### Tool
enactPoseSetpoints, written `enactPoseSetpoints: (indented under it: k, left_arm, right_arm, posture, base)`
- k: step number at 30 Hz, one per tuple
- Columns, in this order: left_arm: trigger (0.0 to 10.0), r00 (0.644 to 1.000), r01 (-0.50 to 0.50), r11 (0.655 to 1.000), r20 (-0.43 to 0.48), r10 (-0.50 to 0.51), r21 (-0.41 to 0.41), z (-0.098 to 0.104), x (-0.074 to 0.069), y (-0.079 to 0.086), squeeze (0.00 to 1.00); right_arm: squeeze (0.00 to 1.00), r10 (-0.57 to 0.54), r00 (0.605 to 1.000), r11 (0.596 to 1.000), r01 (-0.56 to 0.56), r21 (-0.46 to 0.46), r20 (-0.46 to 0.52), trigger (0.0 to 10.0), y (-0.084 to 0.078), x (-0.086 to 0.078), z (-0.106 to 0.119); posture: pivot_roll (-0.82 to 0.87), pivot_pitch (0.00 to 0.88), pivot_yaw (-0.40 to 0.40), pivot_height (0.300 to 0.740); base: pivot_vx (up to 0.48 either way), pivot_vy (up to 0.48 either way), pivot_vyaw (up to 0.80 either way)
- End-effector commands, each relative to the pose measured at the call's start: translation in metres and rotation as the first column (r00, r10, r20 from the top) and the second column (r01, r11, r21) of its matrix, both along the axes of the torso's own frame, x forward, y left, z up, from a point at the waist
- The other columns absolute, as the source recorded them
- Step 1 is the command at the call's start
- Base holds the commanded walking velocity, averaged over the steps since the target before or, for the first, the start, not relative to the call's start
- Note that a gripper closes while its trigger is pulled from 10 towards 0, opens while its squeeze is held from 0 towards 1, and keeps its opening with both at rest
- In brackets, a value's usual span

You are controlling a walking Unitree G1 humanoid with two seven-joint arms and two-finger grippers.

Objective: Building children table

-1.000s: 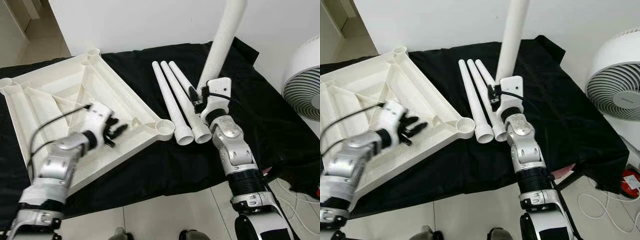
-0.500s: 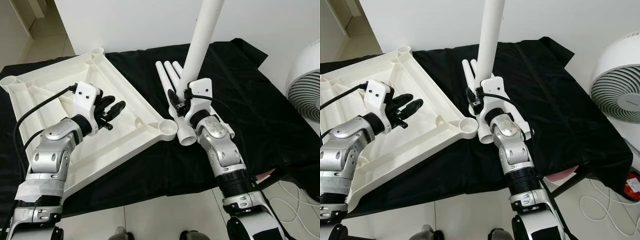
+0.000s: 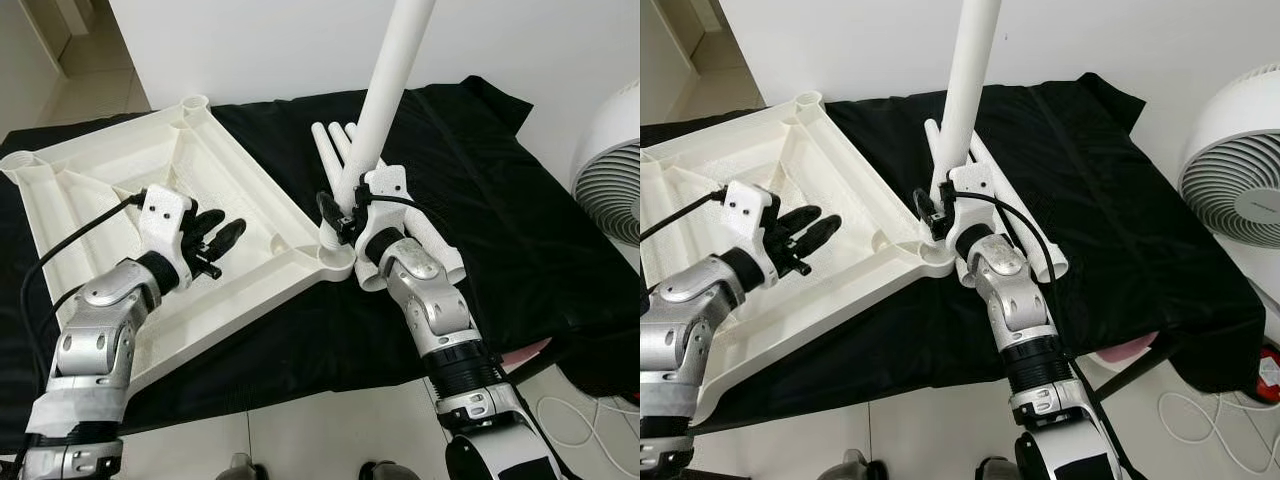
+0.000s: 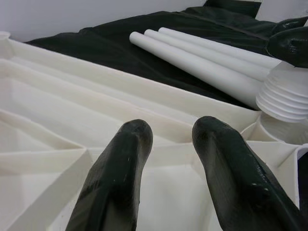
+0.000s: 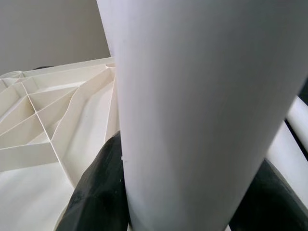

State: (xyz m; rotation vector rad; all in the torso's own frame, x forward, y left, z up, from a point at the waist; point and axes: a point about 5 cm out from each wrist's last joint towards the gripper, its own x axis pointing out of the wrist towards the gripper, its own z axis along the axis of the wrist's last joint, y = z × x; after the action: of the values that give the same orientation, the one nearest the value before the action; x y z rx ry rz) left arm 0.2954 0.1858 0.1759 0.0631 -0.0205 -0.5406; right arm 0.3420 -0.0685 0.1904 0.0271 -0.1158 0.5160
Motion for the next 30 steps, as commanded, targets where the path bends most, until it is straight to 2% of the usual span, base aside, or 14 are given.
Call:
enactPoseSetpoints:
  k: [1,6,8,13,14,16,18,22,30]
  left_arm:
    - [10.0,0.991,-0.13,0.991,-0.004,0.13,-0.015,0.0,0.001,0.006,0.0]
    - [10.0,0.993,-0.12,0.988,-0.003,0.12,-0.093,-0.011,-0.014,-0.015,0.0]
    - [10.0,0.994,-0.106,0.99,-0.001,0.107,-0.094,-0.014,-0.017,-0.019,0.0]
    - [10.0,0.999,-0.042,0.997,-0.008,0.042,-0.07,-0.022,-0.024,-0.032,0.0]
    - [10.0,1.0,0.023,0.998,0.001,-0.023,-0.057,-0.022,-0.03,-0.043,0.0]
    - [10.0,1.0,0.023,0.998,0.001,-0.023,-0.057,-0.022,-0.03,-0.043,0.0]
    - [10.0,0.996,0.089,0.995,0.014,-0.089,-0.039,-0.021,-0.037,-0.05,0.0]
    - [10.0,0.988,0.15,0.989,0.025,-0.15,-0.017,-0.019,-0.045,-0.059,0.0]
    - [10.0,0.982,0.185,0.983,0.047,-0.185,-0.008,-0.013,-0.048,-0.068,0.0]
  right_arm:
    - [0.0,0.015,1.0,1.0,-0.015,0.004,-0.018,10.0,0.002,-0.001,-0.003]
    - [0.0,0.023,0.999,1.0,-0.023,-0.001,-0.031,10.0,0.003,-0.001,-0.005]
    - [0.0,0.024,0.999,1.0,-0.024,-0.004,-0.032,10.0,0.002,-0.001,-0.006]
    - [0.0,0.025,0.999,1.0,-0.026,-0.018,-0.03,10.0,0.001,0.0,-0.006]
    - [0.0,0.025,0.999,0.999,-0.026,-0.023,-0.031,10.0,0.0,0.001,-0.007]
    - [0.0,0.025,0.999,0.999,-0.026,-0.023,-0.031,10.0,0.0,0.001,-0.007]
    - [0.0,0.023,0.999,0.999,-0.024,-0.029,-0.034,10.0,-0.001,0.001,-0.008]
    - [0.0,0.021,0.999,0.999,-0.023,-0.041,-0.043,10.0,-0.004,0.0,-0.013]
    - [0.0,0.028,0.997,0.995,-0.034,-0.098,-0.068,10.0,-0.006,-0.004,-0.028]
  posture:
    - [-0.03,0.057,0.036,0.74]
    - [-0.02,0.056,0.026,0.74]
    - [-0.01,0.06,0.016,0.74]
    - [-0.01,0.061,0.01,0.74]
    - [-0.01,0.062,0.008,0.74]
    - [-0.01,0.062,0.008,0.74]
    - [-0.01,0.062,0.008,0.74]
    - [0.0,0.063,0.003,0.74]
    - [-0.01,0.069,0.006,0.74]
  base:
    - [0.0,0.0,0.0]
    - [0.0,0.0,0.0]
    - [0.0,0.0,0.0]
    - [0.0,0.0,0.0]
    - [0.0,0.0,0.0]
    - [0.0,0.0,0.0]
    - [0.0,0.0,0.0]
    - [0.0,0.0,0.0]
    - [0.0,0.0,0.0]
